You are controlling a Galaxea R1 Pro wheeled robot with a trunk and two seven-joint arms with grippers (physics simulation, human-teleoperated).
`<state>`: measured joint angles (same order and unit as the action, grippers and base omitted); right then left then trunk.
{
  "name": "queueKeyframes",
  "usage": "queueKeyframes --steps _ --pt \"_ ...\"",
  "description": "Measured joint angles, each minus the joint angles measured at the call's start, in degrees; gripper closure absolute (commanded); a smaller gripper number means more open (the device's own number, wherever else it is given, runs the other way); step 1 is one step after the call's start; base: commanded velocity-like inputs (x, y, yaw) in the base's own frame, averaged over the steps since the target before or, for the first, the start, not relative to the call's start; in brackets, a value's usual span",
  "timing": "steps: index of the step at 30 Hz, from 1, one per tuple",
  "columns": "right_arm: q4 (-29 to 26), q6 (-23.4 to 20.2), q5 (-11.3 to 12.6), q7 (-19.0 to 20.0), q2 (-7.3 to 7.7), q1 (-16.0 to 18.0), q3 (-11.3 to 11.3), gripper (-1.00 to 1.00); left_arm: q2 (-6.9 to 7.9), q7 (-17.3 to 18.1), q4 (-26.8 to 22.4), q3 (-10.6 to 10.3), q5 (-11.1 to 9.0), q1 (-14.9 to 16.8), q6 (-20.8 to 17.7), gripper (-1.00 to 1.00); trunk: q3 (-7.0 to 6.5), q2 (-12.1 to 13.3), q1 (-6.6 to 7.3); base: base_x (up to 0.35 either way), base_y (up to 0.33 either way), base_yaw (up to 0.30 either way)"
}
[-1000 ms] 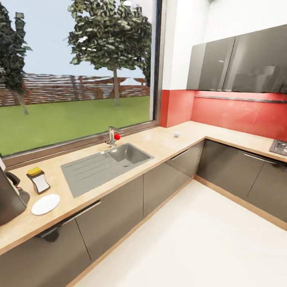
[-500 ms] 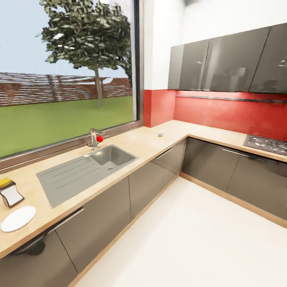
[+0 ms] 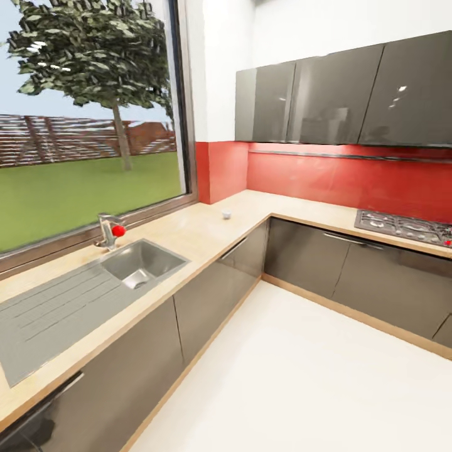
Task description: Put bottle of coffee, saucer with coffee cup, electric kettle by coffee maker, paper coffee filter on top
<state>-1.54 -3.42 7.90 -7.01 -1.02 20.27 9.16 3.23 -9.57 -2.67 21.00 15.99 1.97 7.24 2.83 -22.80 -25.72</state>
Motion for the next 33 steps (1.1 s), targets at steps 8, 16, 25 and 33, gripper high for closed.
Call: queueKeyframes --steps 8,16,25,33 --pt "0.00 0.00 0.04 -0.02 0.00 0.00 0.01 -1.00 0.03 0.08 0.04 0.17 -0.05 0.00 -0.01 -1.00 0.00 0.00 0.00 0.338 0.000 -0.267" --pt "0.00 0.00 0.07 -0.01 0.00 0.00 -0.02 -1.00 0.02 0.08 0.04 -0.08 0.01 0.00 -0.01 -1.00 0.00 0.00 0.00 0.338 -0.001 -0.267" --pt "0.01 0.00 -0.02 -0.06 0.00 0.00 -0.02 -1.00 -0.03 0.09 0.04 -0.24 0.02 0.00 -0.01 -1.00 -0.01 0.00 -0.01 0.304 -0.153 -0.267" --pt "0.00 0.00 0.06 -0.10 0.00 0.00 -0.03 -1.00 0.01 0.10 0.05 0.06 0.02 0.01 -0.01 -1.00 0.00 0.00 0.00 0.287 -0.207 -0.267"
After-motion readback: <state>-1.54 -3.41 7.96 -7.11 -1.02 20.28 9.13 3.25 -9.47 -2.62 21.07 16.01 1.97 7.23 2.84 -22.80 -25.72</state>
